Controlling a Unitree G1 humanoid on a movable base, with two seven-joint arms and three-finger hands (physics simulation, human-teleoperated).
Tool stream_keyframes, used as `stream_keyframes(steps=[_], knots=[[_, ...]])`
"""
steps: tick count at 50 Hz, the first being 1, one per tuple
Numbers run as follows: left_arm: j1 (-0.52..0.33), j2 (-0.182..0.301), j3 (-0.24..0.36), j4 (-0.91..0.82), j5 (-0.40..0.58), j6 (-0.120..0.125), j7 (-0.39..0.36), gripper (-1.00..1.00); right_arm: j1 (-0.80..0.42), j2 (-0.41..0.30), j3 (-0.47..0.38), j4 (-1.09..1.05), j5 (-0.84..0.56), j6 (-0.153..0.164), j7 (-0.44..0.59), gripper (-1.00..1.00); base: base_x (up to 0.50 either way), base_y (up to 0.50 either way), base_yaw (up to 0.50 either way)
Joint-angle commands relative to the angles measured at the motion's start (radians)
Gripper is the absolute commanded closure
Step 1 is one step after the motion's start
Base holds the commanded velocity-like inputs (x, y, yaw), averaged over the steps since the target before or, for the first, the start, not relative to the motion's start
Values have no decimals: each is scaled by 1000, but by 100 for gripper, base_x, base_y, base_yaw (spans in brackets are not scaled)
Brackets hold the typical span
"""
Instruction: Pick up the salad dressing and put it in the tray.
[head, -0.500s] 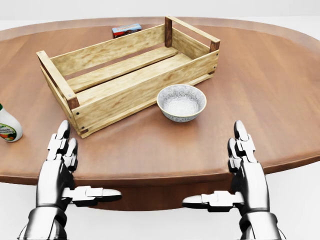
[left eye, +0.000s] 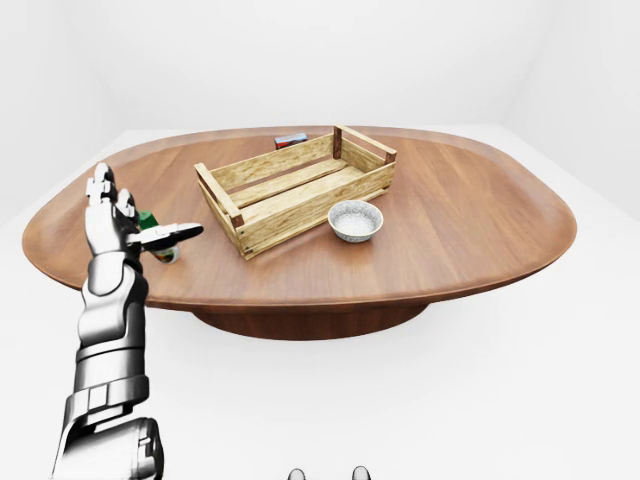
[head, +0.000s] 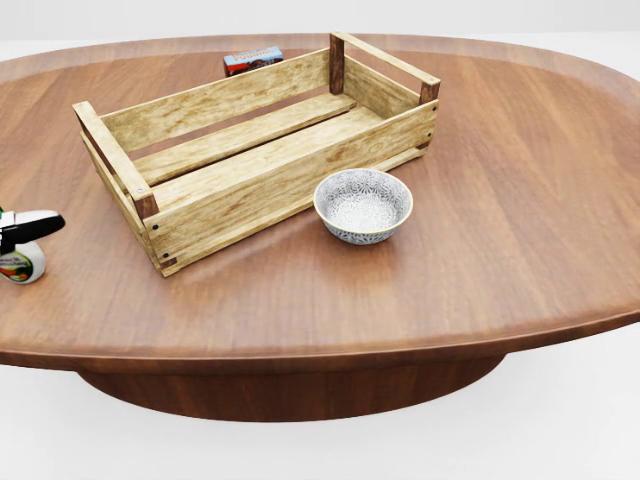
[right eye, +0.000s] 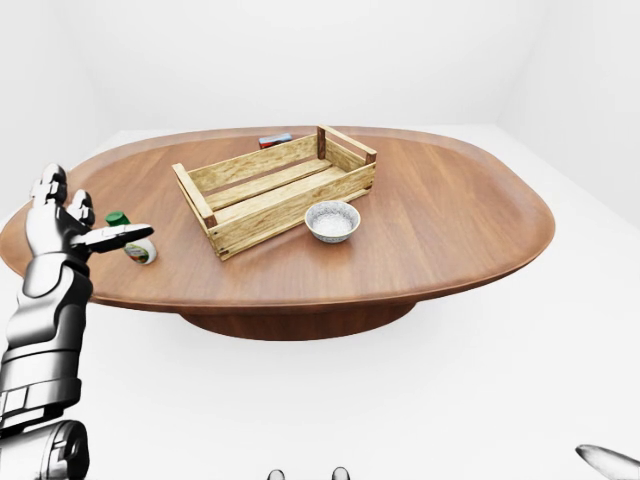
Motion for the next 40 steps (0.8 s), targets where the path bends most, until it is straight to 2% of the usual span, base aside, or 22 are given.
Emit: stream_keyframes(steps=[1,3,5,9,11,13,14,15,20,24,30,35,40], knots=[[-155,161,52,255,-57,-63,31,-100,69,-21,-371,-98,164,0,63,-100,0,0,0],[-178,187,53,319,-66,-92,28,-100,59,-32,-371,-98,137,0,85,-100,2,25,0],[-188,202,50,350,-78,-105,25,-100,47,-49,-371,-98,33,0,104,-100,4,50,0],[-203,230,51,382,-91,-118,45,-100,36,-52,-371,-98,70,0,86,-100,4,50,0],[-214,243,54,402,-94,-135,69,-100,33,-44,-371,-98,70,0,85,-100,4,50,0],[-234,264,66,435,-113,-138,97,-100,29,-36,-371,-98,94,0,88,-100,4,50,0],[-251,284,74,471,-116,-157,122,-100,28,-31,-371,-98,86,0,88,-100,4,50,0],[-260,295,73,495,-118,-166,136,-100,24,-25,-371,-98,83,0,92,-100,4,50,0],[-300,359,82,584,-152,-166,197,-100,1,-6,-371,-98,39,0,126,-100,4,50,0],[-316,389,71,640,-174,-166,195,-100,-28,1,-365,-98,-14,0,154,-100,4,50,0],[-320,389,54,660,-185,-166,193,-100,-12,5,-291,-98,-60,0,157,-100,4,50,0],[-319,381,48,660,-187,-166,191,-100,44,3,-238,-98,18,0,148,-100,19,50,0],[-321,378,46,663,-187,-166,186,-100,71,6,-183,-98,-13,0,143,-100,29,47,0]])
